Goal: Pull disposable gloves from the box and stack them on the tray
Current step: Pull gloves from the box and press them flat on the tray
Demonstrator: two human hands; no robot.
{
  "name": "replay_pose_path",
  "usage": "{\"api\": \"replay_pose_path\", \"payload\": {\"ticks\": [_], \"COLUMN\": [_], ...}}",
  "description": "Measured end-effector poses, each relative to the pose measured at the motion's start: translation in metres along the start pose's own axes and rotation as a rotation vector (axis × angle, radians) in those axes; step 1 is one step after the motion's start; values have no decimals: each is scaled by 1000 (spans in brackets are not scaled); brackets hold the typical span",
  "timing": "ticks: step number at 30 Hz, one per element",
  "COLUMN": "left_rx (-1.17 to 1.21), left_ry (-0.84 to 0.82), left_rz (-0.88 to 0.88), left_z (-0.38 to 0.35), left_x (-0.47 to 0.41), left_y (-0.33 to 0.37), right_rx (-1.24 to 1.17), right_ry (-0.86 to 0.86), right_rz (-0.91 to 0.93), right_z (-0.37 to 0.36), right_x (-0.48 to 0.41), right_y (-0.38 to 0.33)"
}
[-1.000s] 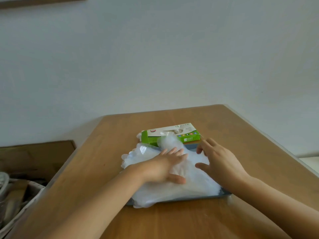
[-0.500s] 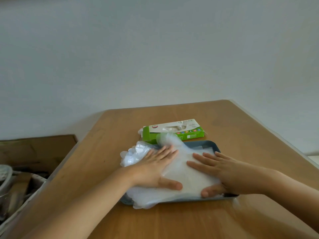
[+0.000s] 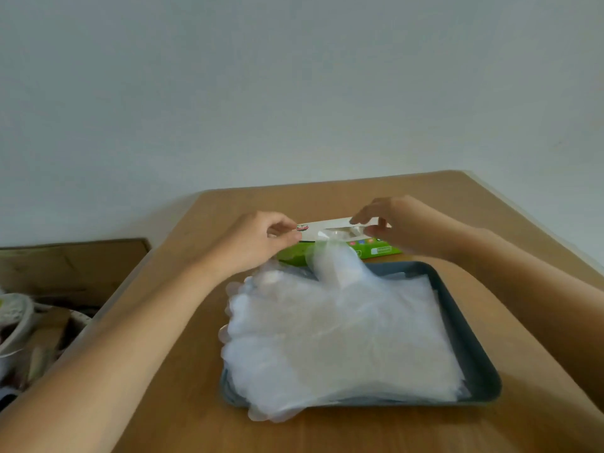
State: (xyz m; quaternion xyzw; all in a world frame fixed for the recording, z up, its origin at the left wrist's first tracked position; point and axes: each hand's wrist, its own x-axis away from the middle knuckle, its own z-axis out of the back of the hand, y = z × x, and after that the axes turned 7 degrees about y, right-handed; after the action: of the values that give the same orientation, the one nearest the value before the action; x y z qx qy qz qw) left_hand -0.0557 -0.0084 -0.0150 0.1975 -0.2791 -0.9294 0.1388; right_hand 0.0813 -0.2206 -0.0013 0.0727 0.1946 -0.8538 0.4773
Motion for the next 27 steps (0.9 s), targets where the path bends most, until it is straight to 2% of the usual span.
{"api": "replay_pose_path", "payload": {"ticks": [2, 6, 8, 14, 22, 25, 27], "left_rx": [14, -53, -65, -35, -4, -2, 5], "left_ry": [-7, -195, -277, -308, -338, -344, -348], "left_rz": [36, 59, 40, 21, 40, 46, 47], "left_z": [-10, -30, -36, -39, -41, -41, -40], "left_x": [-16, -35, -38, -43, -44, -43, -43], "left_y": [-8, -23, -28, -35, -37, -37, -36], "right_rx": [-8, 57, 48, -194, -430, -436, -326], "right_ry": [-8, -185, -213, -7, 107, 85, 8], "right_rz": [5, 94, 88, -11, -97, -77, -5], "right_z": [-16, -47, -56, -66, -65, -62, -63], "right_x": [-25, -54, -58, -62, -58, -56, -56], "right_y": [7, 16, 18, 29, 38, 37, 33]}}
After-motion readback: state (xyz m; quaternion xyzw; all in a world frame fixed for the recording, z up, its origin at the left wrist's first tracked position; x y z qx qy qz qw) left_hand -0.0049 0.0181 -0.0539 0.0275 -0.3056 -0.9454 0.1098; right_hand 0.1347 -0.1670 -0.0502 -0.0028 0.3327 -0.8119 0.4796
